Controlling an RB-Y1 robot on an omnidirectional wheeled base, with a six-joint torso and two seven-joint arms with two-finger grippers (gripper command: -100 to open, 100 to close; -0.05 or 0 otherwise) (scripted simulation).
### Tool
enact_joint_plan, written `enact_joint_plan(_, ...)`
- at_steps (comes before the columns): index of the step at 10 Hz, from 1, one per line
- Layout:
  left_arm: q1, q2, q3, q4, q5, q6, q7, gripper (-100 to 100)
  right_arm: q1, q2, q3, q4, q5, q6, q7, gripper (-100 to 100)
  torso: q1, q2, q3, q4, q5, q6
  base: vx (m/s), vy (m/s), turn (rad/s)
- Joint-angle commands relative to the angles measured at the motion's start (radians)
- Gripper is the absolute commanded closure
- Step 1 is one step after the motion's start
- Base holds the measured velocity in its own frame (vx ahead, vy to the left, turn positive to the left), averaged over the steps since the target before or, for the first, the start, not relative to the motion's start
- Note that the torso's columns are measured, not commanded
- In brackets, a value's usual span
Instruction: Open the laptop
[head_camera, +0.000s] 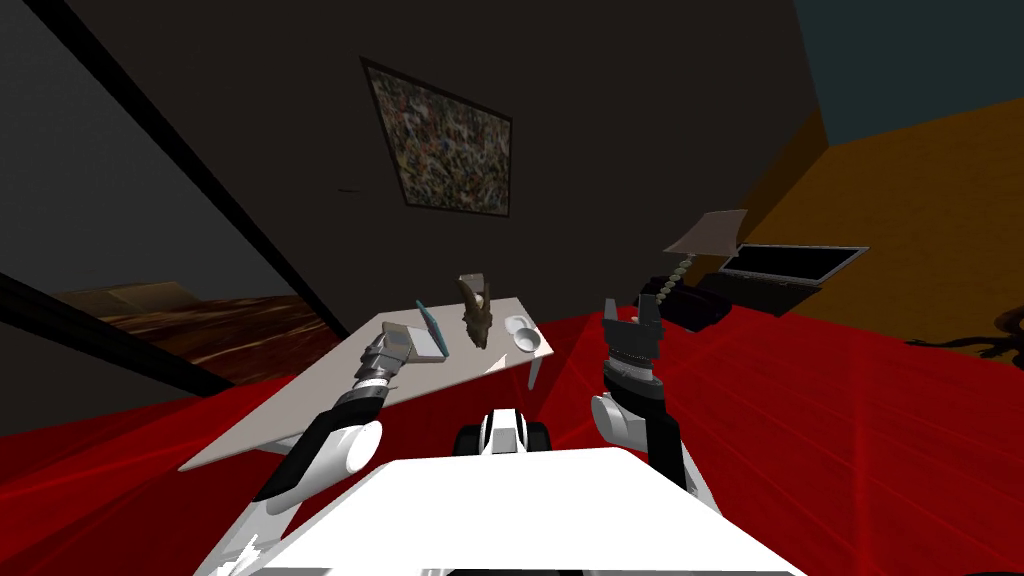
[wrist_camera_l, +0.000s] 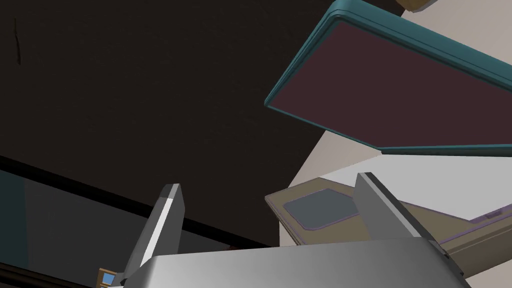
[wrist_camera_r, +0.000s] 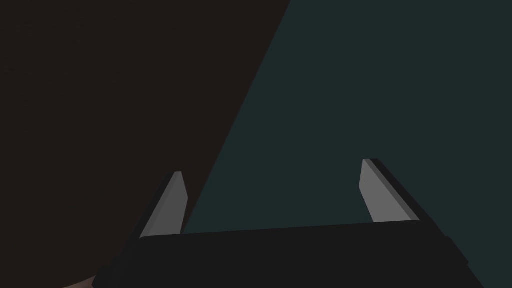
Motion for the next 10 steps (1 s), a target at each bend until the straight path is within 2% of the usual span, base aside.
enact_joint_plan(1, -0.020, 0.012, 0.055, 0.008, 0.007, 0.027, 0.008, -100, 0.000, 0.000, 0.000, 0.000, 0.000, 0.000, 0.000, 0, 0.001, 0.000, 0.000, 0.000, 0.000, 0.000, 0.033, -0.075, -0.036)
enact_joint_plan(7, -0.060, 0.009, 0.175, 0.023, 0.021, 0.088, 0.024, -100, 0.000, 0.000, 0.000, 0.000, 0.000, 0.000, 0.000, 0, 0.001, 0.001, 0.000, 0.000, 0.000, 0.000, 0.034, -0.073, -0.028)
enact_joint_plan(8, -0.071, 0.004, 0.209, 0.028, 0.025, 0.105, 0.029, -100, 0.000, 0.000, 0.000, 0.000, 0.000, 0.000, 0.000, 0, 0.001, 0.000, 0.000, 0.000, 0.000, 0.000, 0.048, -0.090, -0.056)
enact_joint_plan(10, -0.082, 0.001, 0.241, 0.032, 0.029, 0.121, 0.033, -100, 0.000, 0.000, 0.000, 0.000, 0.000, 0.000, 0.000, 0, -0.001, 0.000, 0.000, 0.000, 0.000, 0.000, 0.036, -0.092, -0.021)
